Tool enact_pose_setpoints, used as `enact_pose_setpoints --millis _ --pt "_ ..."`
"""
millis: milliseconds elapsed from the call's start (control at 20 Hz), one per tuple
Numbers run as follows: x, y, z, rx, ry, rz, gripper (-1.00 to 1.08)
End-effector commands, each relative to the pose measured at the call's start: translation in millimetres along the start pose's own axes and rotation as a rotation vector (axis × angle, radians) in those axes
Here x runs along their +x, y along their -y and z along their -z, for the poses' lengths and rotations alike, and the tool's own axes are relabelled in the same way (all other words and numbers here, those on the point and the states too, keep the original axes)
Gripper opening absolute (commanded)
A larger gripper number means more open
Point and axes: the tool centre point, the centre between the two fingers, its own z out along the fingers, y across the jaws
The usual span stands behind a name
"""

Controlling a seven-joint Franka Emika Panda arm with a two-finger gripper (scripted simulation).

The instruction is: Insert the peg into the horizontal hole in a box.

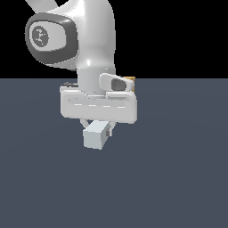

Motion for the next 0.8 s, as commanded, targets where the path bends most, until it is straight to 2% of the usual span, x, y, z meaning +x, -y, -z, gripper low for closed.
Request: enact_pose_setpoints --millis 0,400,750 --pt "28 9 11 -0.004 -0.001 -0.009 -1.0" --pt "105 34 35 -0.004 -0.001 -0.038 -1.0" --pt "145 45 48 -0.004 -0.001 -0.053 -1.0"
